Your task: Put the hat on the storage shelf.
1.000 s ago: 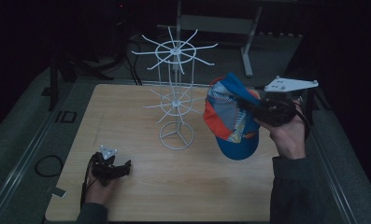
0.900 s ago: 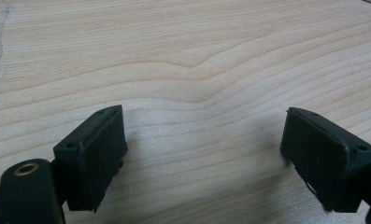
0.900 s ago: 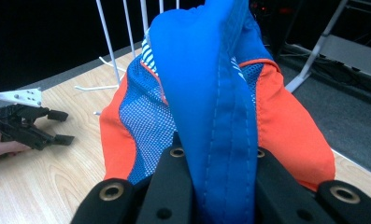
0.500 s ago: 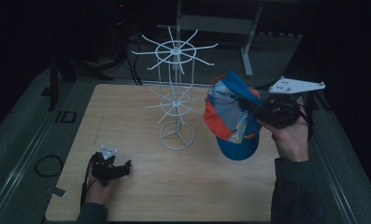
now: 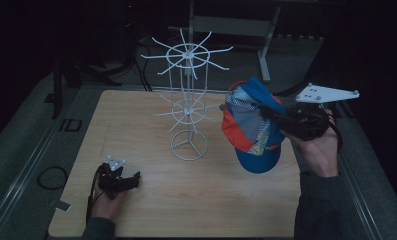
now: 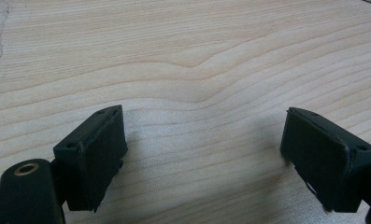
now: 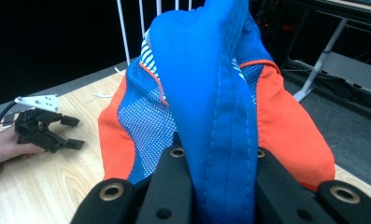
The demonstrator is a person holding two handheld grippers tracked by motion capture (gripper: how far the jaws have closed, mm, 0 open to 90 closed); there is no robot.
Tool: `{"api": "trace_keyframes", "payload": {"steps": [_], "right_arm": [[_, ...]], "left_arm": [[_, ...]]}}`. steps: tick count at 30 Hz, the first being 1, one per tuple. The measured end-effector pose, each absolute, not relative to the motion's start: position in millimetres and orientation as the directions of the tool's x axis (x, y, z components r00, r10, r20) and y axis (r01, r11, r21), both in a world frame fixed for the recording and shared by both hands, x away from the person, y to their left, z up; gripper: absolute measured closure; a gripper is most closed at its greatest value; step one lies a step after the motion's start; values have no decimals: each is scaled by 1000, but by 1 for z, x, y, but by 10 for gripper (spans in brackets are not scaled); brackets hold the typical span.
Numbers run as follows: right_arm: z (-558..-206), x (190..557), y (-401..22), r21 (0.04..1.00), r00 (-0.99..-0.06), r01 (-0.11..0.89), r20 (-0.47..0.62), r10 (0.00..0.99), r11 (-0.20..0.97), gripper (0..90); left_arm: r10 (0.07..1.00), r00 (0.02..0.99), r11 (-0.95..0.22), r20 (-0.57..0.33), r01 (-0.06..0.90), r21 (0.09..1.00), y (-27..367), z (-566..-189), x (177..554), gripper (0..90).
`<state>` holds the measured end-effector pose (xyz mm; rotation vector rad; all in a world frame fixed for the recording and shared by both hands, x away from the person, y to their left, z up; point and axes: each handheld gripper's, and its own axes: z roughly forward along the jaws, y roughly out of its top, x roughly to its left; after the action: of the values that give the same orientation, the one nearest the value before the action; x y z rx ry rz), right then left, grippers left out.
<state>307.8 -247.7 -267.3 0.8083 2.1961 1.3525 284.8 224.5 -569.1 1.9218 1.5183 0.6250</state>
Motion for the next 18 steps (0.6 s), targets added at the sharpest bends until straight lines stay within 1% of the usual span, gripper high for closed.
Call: {"api": "trace_keyframes", "payload": {"steps": [9, 18], "right_arm": [[-262, 306, -251, 910, -757, 234, -51, 652, 343, 878], [-253, 305, -253, 918, -760, 225, -45, 649, 327, 878]], "left_arm": [[972, 233, -162, -4, 688, 708, 225, -569, 285, 146], [972, 233, -162, -4, 688, 708, 225, -569, 285, 146]]}}
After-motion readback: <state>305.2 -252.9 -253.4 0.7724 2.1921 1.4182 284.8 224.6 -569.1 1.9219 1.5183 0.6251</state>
